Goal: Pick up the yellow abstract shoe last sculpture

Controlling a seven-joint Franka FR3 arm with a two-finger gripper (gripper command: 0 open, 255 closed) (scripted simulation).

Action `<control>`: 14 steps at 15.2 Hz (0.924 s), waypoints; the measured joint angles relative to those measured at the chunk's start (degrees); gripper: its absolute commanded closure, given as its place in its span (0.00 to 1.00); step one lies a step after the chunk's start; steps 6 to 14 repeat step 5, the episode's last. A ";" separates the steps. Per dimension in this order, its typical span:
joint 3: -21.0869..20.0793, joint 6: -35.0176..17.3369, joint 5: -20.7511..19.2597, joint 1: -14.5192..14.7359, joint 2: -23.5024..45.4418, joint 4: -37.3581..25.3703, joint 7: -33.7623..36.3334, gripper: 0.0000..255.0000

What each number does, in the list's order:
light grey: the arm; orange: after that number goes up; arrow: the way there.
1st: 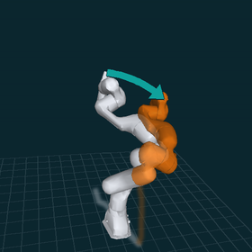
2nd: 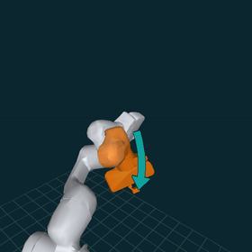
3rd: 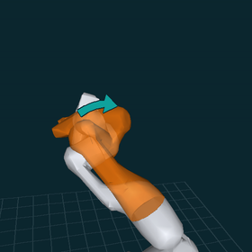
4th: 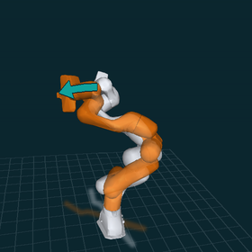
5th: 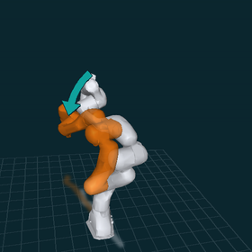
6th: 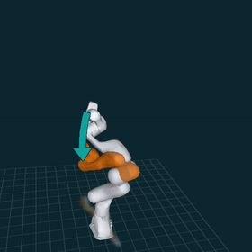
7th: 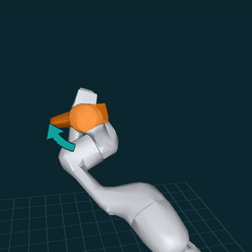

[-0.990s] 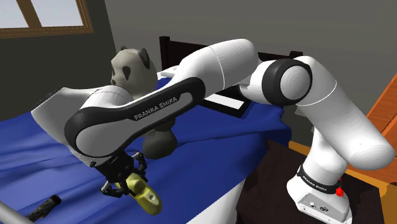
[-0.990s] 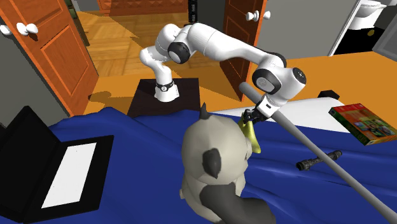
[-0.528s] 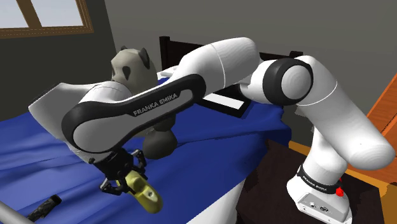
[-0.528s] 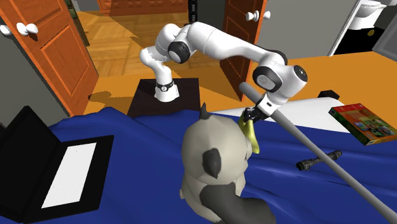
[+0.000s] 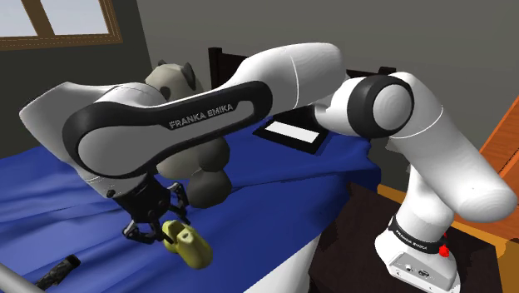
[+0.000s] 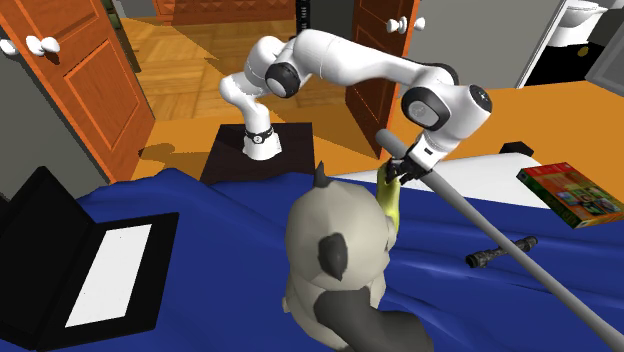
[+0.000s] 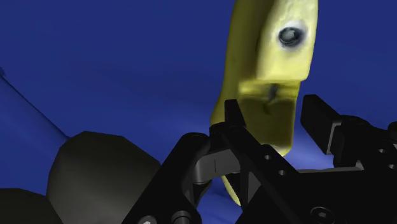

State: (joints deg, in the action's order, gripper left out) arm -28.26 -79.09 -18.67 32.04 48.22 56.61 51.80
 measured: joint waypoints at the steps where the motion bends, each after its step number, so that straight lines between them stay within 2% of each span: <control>1: 0.04 0.89 -0.01 0.12 0.03 -1.00 -0.24 1.00; 5: 0.00 3.43 0.07 0.79 -0.10 -3.57 -0.37 1.00; 14: 0.00 3.43 0.07 0.79 -0.10 -3.57 -0.37 1.00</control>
